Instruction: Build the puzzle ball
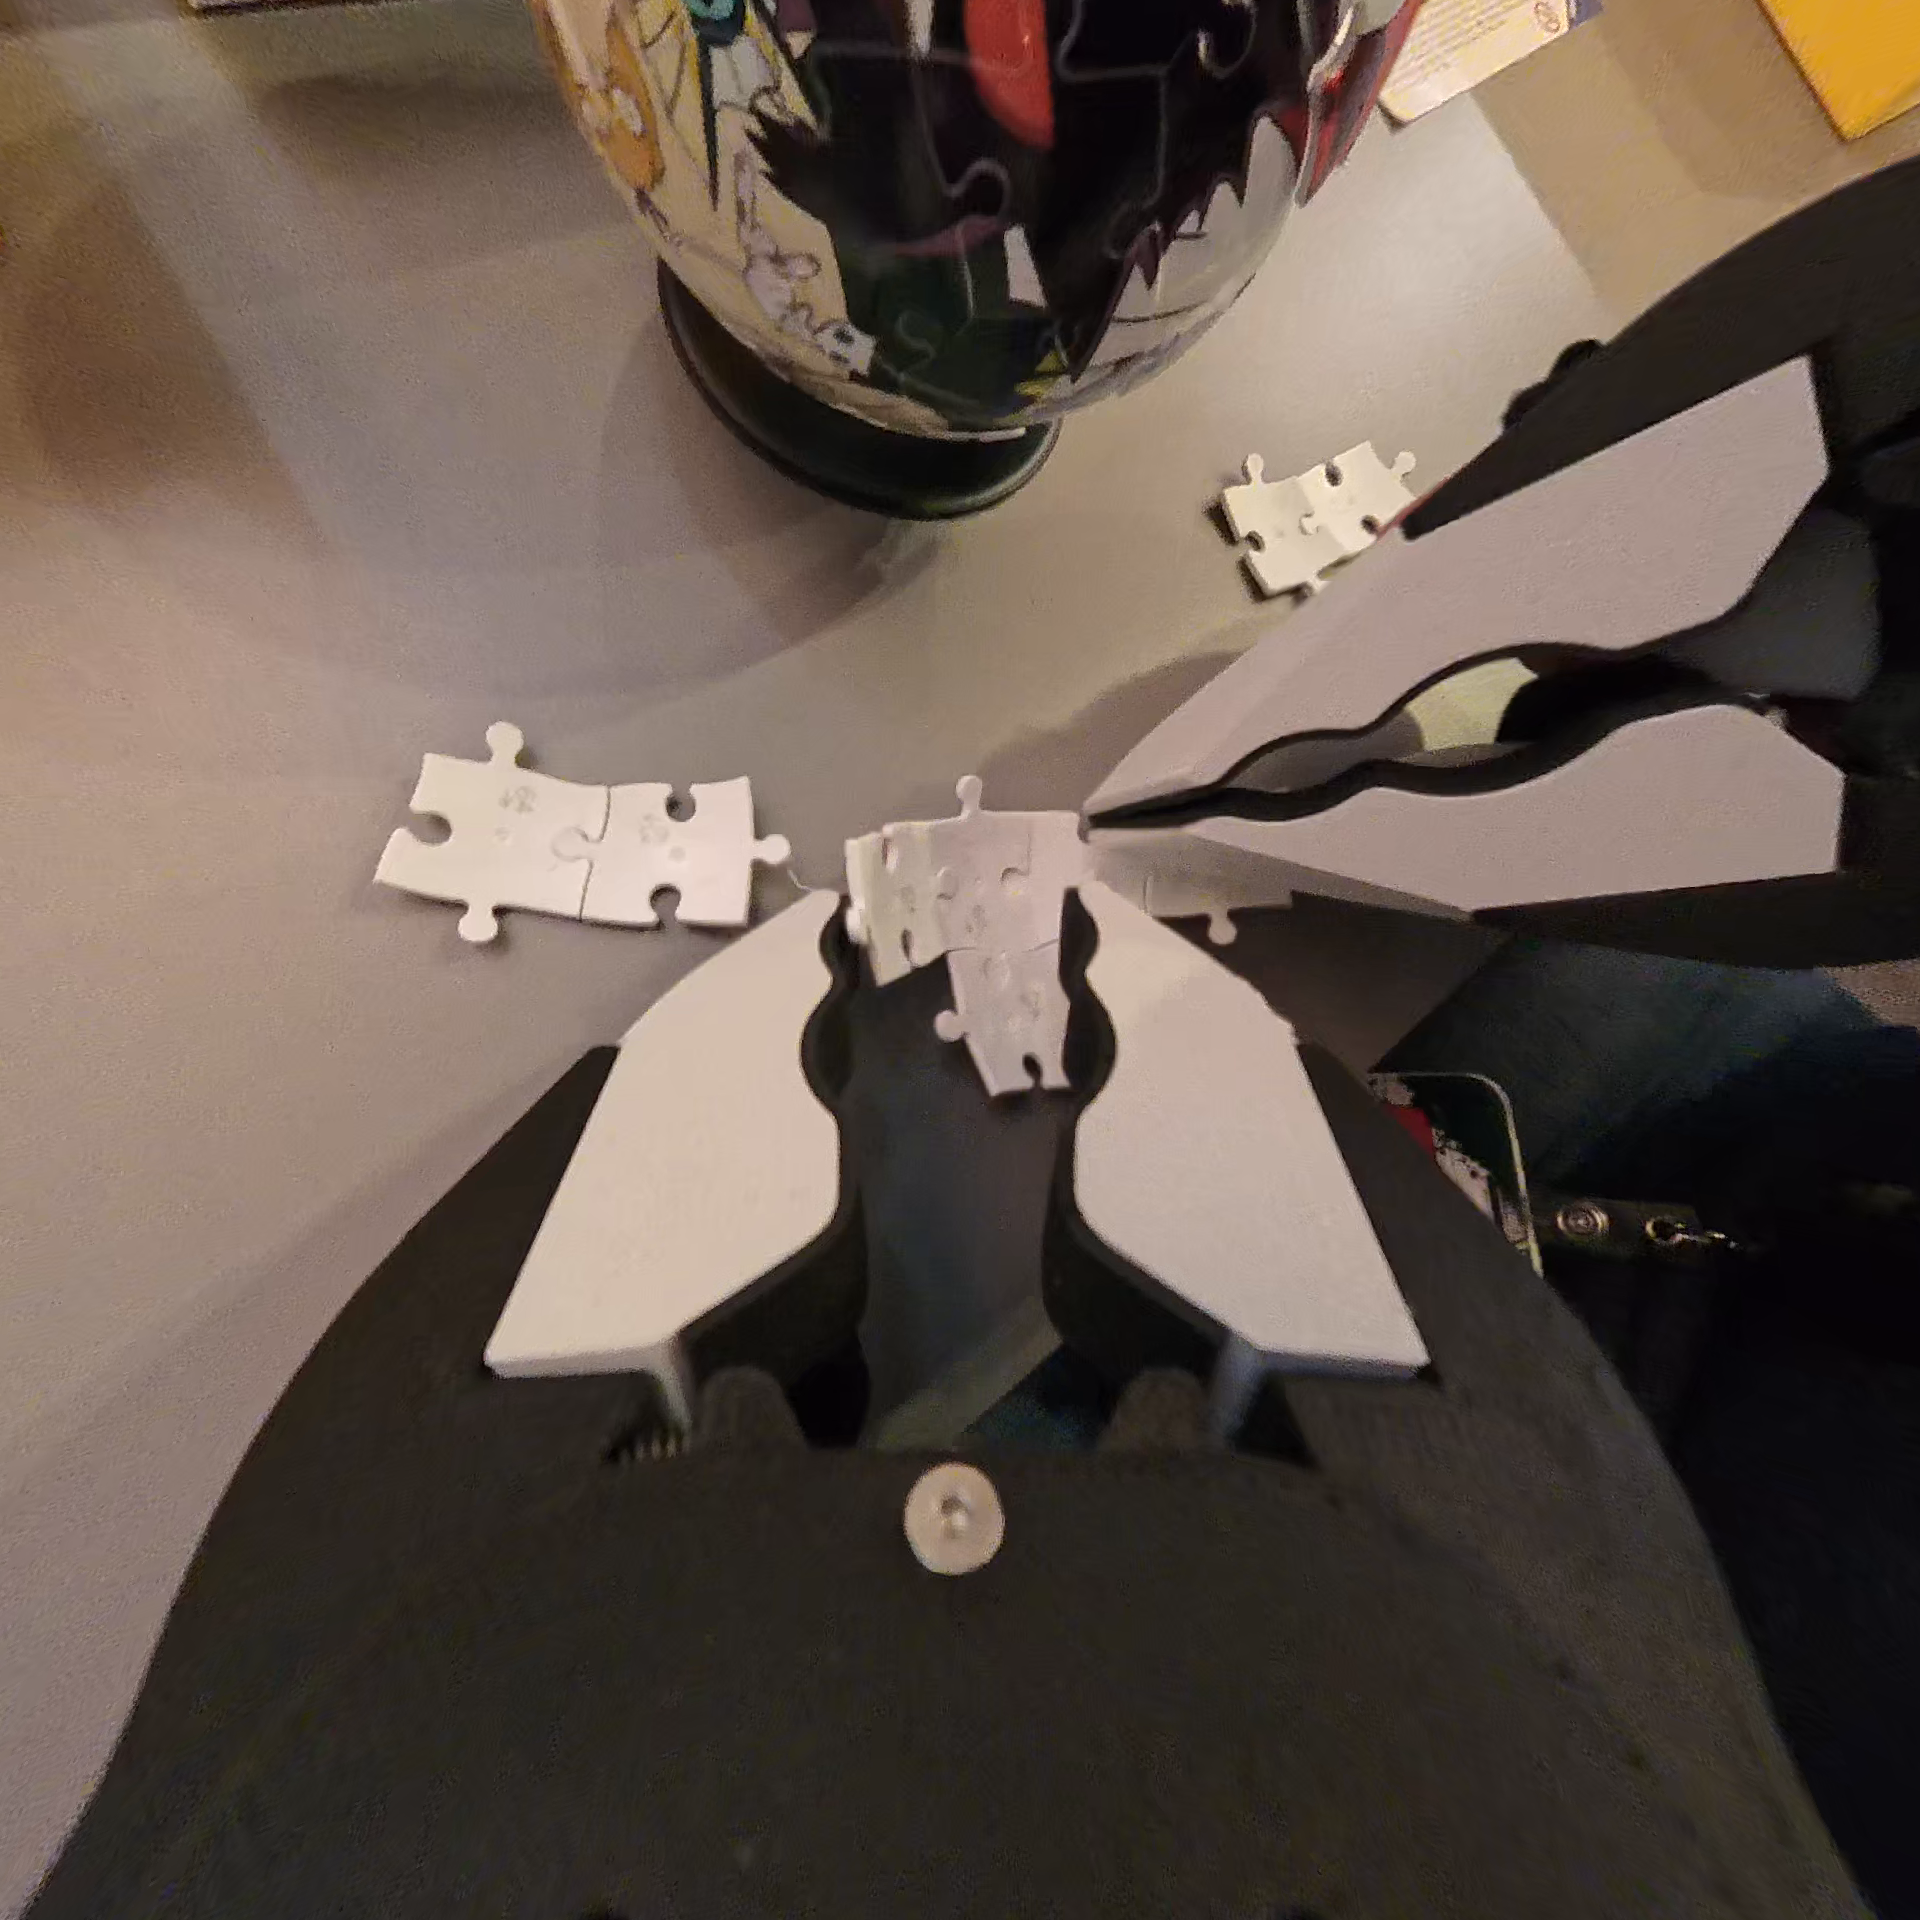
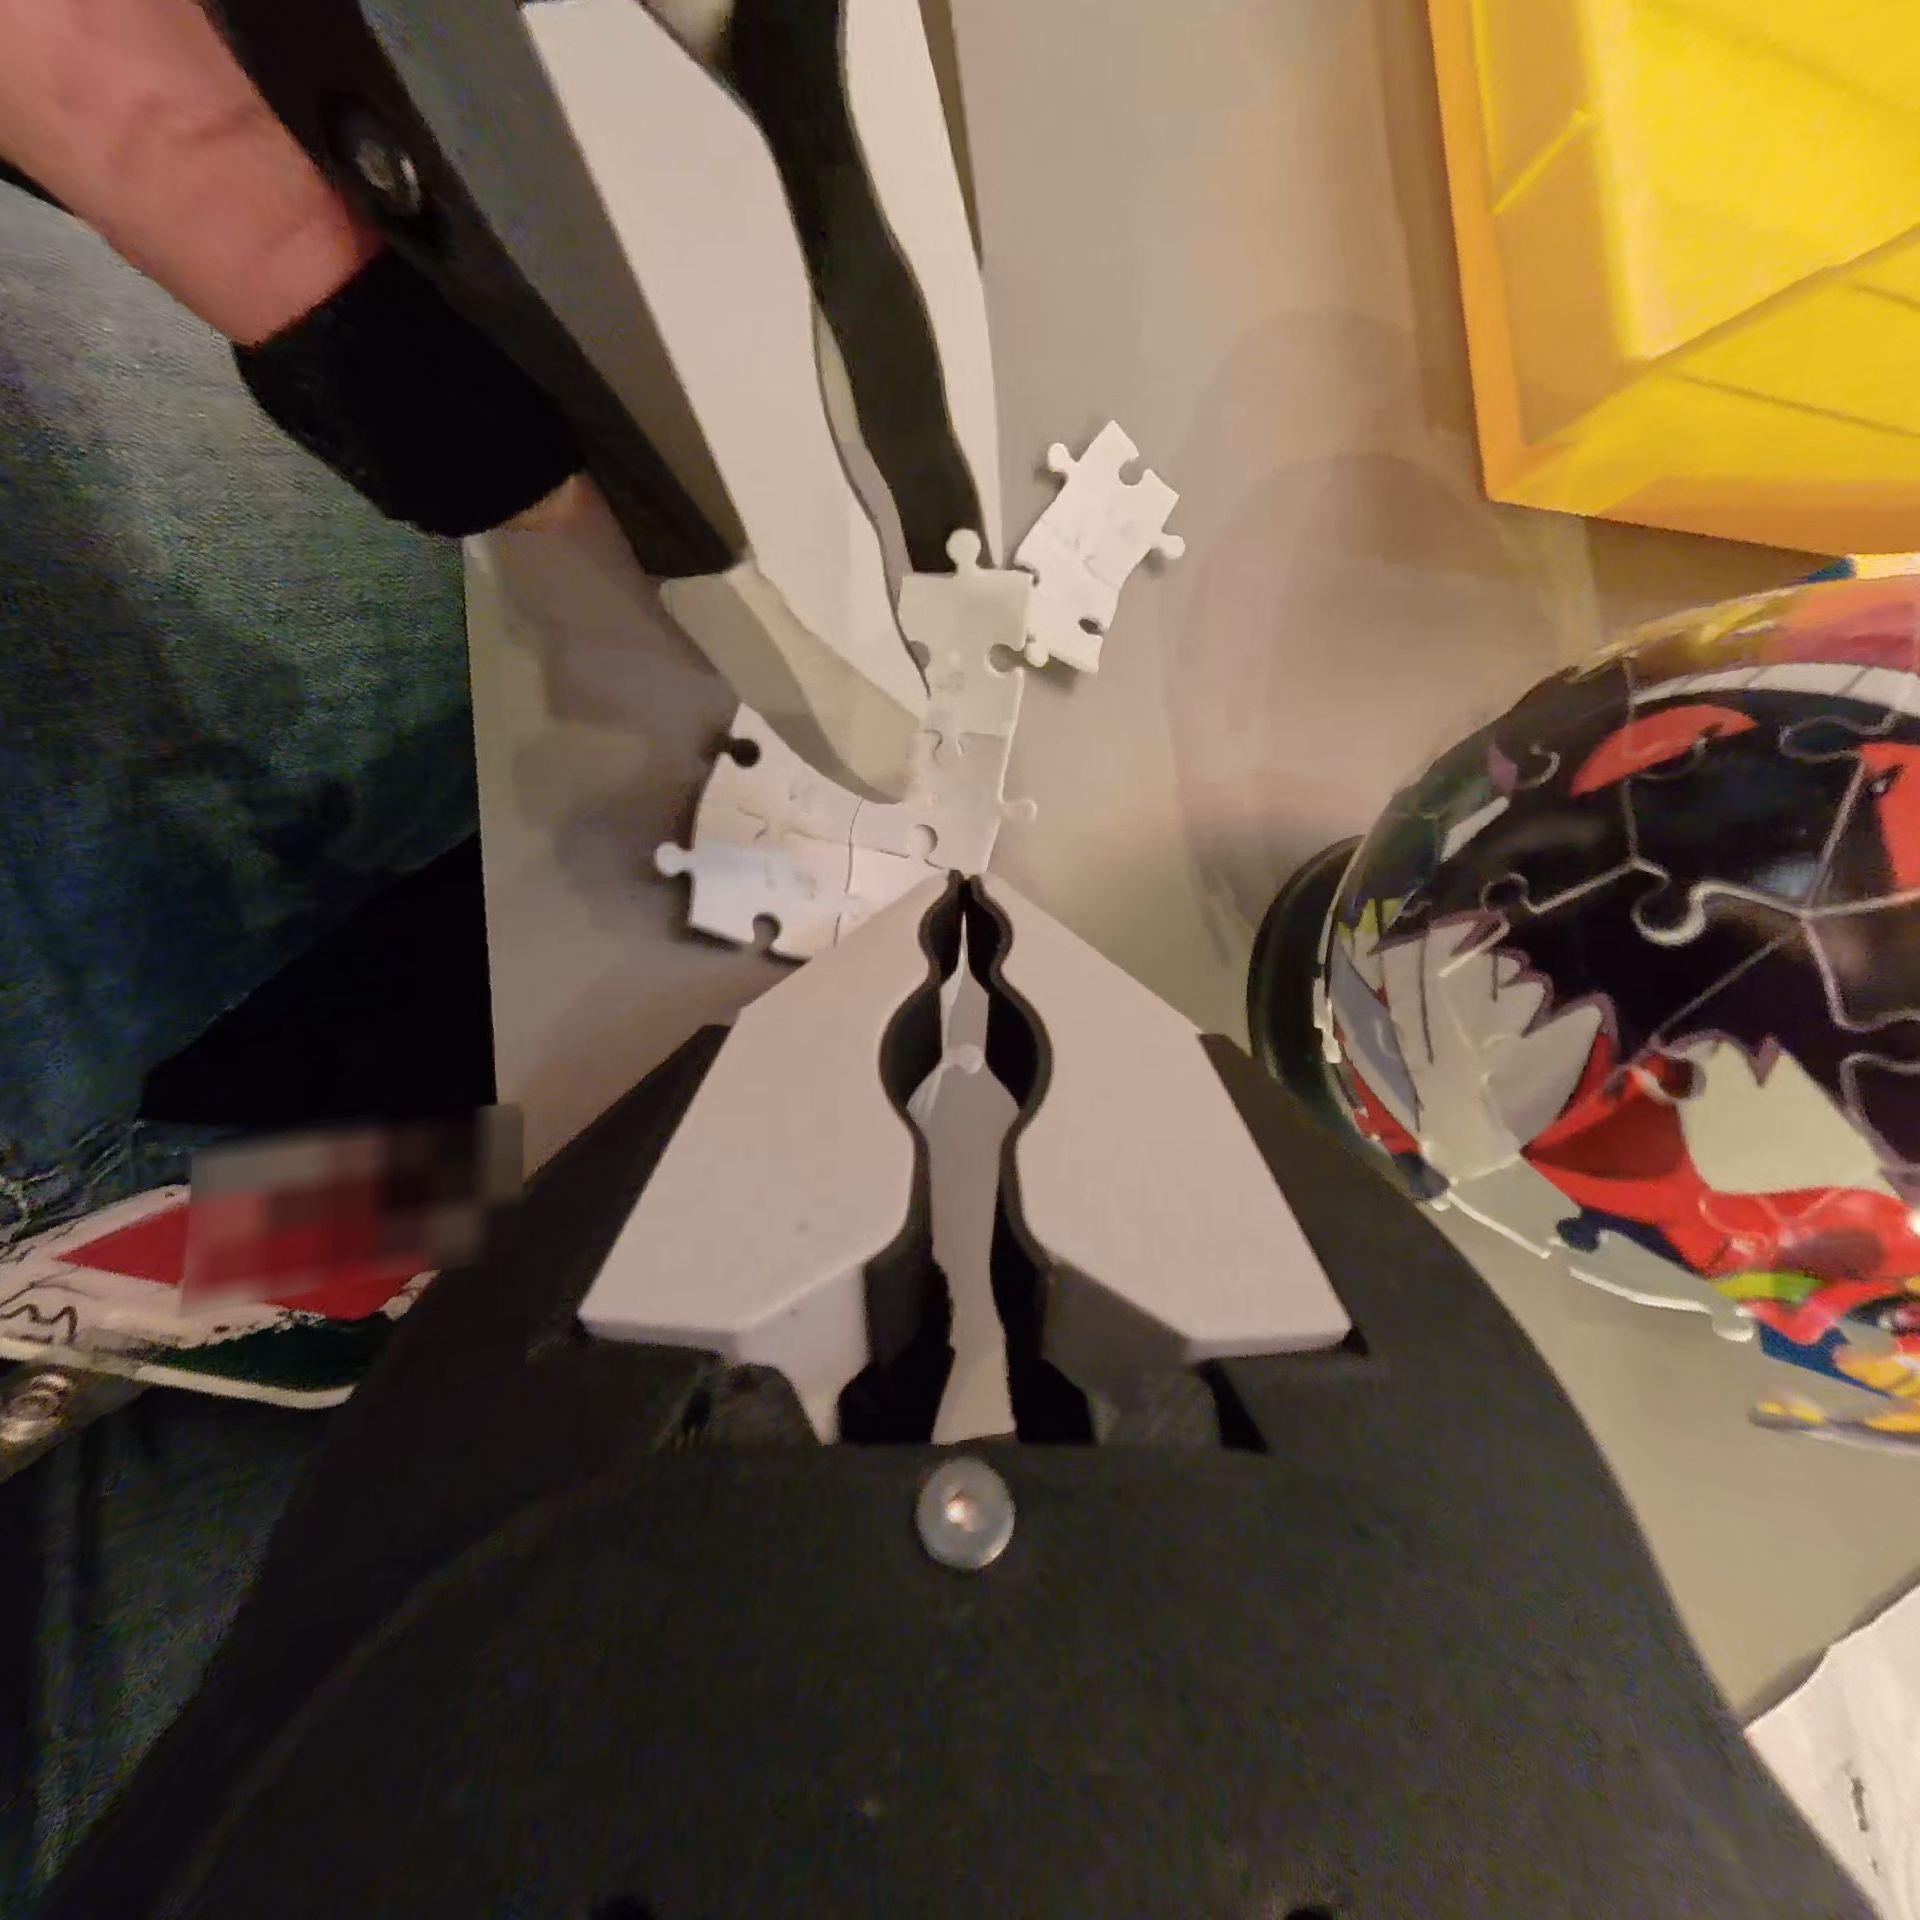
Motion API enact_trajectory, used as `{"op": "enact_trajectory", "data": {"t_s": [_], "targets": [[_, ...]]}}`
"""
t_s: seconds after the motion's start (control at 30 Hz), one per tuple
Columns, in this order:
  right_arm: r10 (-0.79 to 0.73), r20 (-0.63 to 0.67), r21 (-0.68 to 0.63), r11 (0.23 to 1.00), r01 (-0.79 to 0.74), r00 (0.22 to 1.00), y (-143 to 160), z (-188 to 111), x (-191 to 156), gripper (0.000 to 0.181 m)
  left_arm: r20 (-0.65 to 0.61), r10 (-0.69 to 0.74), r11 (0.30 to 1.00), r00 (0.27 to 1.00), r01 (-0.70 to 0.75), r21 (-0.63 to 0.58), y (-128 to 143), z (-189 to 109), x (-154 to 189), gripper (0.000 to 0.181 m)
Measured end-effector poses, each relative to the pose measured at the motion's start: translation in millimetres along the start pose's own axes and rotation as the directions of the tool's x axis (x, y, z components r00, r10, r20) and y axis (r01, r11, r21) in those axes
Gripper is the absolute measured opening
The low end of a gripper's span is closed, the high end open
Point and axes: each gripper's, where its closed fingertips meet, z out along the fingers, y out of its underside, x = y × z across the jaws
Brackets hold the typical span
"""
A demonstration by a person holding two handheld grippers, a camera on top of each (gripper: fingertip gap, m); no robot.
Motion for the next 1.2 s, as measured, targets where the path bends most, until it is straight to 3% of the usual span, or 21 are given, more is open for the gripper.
{"op": "enact_trajectory", "data": {"t_s": [0.33,0.6,0.77,0.93,1.2], "targets": [[-0.029,-0.012,-0.058,0.998,0.028,1.000,2.8,15.9,1.1,0.000,-0.008,-0.033,0.999,0.999,0.033,0.012,9.1,-1.3,-4.8,0.036],[-0.159,-0.050,-0.121,0.981,0.152,0.986,2.8,16.8,1.5,0.000,-0.038,-0.053,0.998,0.998,0.054,0.021,11.3,-0.7,-5.5,0.036],[-0.108,-0.034,-0.095,0.990,0.105,0.994,0.8,14.8,3.0,0.000,-0.032,-0.037,0.999,0.999,0.038,0.032,11.1,-2.1,-5.7,0.034],[-0.051,-0.043,-0.039,0.998,0.049,0.998,-1.9,-6.5,11.4,0.000,-0.035,-0.037,0.999,0.999,0.038,0.030,12.0,-0.3,-6.0,0.033],[0.189,-0.003,-0.002,0.982,-0.189,0.982,35.8,-52.2,28.2,0.000,-0.018,-0.057,0.998,0.998,0.057,0.036,9.3,-3.2,-13.5,0.036]]}}
